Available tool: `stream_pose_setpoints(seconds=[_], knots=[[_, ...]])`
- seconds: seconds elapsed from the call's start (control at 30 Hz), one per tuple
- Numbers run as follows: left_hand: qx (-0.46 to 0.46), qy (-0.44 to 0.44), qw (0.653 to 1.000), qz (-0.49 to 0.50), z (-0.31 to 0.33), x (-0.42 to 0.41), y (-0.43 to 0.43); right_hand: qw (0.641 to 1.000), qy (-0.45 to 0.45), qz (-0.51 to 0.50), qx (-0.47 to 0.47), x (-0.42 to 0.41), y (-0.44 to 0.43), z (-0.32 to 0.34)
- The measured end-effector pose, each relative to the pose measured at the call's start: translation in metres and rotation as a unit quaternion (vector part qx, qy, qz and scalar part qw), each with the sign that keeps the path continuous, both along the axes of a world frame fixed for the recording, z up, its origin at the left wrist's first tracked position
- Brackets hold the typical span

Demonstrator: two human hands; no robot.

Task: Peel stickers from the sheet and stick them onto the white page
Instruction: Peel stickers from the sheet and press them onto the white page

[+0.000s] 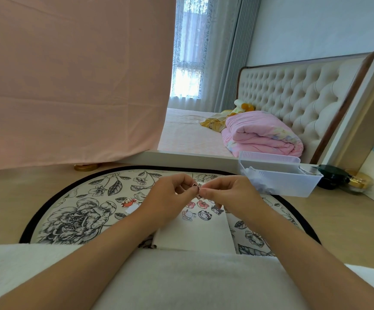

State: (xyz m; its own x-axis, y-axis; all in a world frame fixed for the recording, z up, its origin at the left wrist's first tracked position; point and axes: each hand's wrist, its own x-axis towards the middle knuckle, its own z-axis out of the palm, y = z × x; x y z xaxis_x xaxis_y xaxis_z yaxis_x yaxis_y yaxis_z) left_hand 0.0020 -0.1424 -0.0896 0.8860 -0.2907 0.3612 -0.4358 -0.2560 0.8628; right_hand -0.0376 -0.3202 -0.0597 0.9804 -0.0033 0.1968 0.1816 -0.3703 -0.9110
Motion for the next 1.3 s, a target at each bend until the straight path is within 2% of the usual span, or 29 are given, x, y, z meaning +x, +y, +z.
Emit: stream_pose_setpoints(seconds=[0.27, 0.53, 0.7, 0.87, 1.17, 1.3], knots=[[0.018, -0.008, 1.000, -0.010, -0.001, -0.002, 0.000, 0.996, -0.032, 0.018, -0.077, 0.008, 0.000, -0.009], [0.014, 0.024, 1.000, -0.004, 0.005, -0.004, 0.002, 0.996, -0.006, 0.060, -0.060, 0.005, -0.005, -0.003], [0.026, 0.026, 0.999, -0.010, 0.006, -0.005, 0.002, 0.988, -0.054, 0.051, -0.134, 0.005, -0.005, -0.003], [0.029, 0.033, 0.999, -0.014, 0.008, -0.006, 0.003, 0.961, -0.111, 0.029, -0.251, 0.002, -0.002, 0.002], [0.007, 0.030, 0.999, -0.011, 0.010, -0.009, 0.001, 0.945, -0.175, -0.001, -0.278, 0.002, 0.001, -0.006], [0.019, 0.014, 1.000, 0.000, 0.010, -0.011, -0.001, 0.919, -0.212, -0.028, -0.331, 0.002, 0.002, -0.008]])
